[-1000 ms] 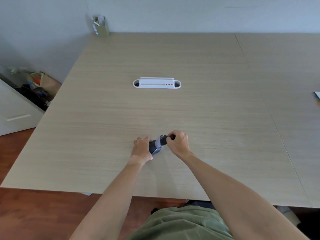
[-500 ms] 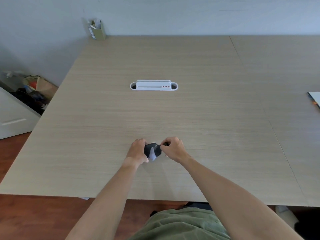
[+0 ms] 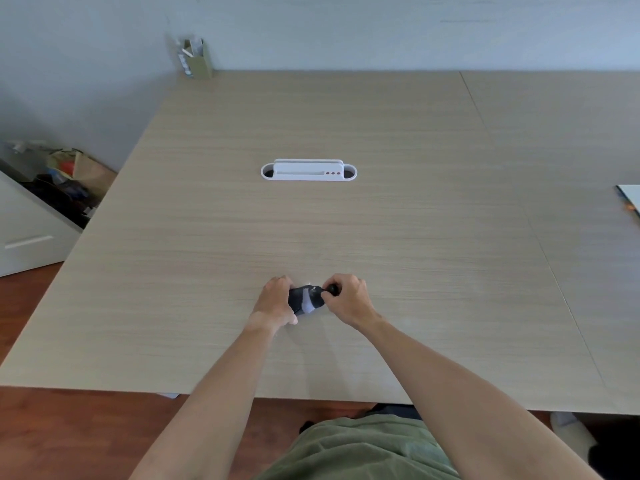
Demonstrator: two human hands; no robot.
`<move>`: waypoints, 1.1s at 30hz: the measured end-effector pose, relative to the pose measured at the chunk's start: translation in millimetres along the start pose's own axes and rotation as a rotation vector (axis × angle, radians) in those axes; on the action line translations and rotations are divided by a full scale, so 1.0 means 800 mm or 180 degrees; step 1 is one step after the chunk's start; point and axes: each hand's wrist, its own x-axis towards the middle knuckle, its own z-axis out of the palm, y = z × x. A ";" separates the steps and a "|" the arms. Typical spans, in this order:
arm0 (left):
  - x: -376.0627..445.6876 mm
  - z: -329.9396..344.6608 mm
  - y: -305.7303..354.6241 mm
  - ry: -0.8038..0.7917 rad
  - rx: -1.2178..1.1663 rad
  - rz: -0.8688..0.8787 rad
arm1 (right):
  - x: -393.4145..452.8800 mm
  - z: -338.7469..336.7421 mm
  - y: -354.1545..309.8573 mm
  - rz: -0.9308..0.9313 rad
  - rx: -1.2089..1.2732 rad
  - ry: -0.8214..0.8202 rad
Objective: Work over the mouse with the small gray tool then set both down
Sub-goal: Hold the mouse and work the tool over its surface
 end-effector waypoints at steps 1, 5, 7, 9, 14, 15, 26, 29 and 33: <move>0.000 0.000 -0.001 0.0004 0.0014 0.0019 | 0.001 0.000 0.001 0.0070 -0.0066 0.0108; -0.001 0.001 -0.003 -0.0018 0.0014 0.0074 | 0.004 -0.004 -0.004 0.0284 0.0004 0.0574; 0.000 0.001 -0.003 -0.0022 0.0030 0.0117 | 0.004 -0.005 -0.008 0.0307 0.0341 0.0379; 0.000 0.000 -0.004 -0.0028 0.0034 0.0160 | 0.003 -0.006 -0.010 0.0490 0.0691 -0.0128; -0.001 0.001 -0.007 -0.0071 0.0030 0.0251 | 0.005 -0.006 -0.004 0.0850 0.0319 0.0027; -0.001 0.001 -0.008 -0.0082 0.0018 0.0243 | 0.007 -0.006 -0.005 0.0848 0.0205 0.0270; 0.002 0.002 -0.012 -0.0180 0.0101 0.0301 | 0.023 -0.004 -0.020 0.0459 -0.0169 -0.0207; 0.004 0.004 -0.014 -0.0230 0.0090 0.0289 | 0.030 -0.015 -0.020 0.0398 -0.0276 0.0243; 0.005 -0.001 -0.011 -0.0227 0.0138 0.0298 | 0.028 -0.013 -0.034 0.0529 0.0399 -0.0610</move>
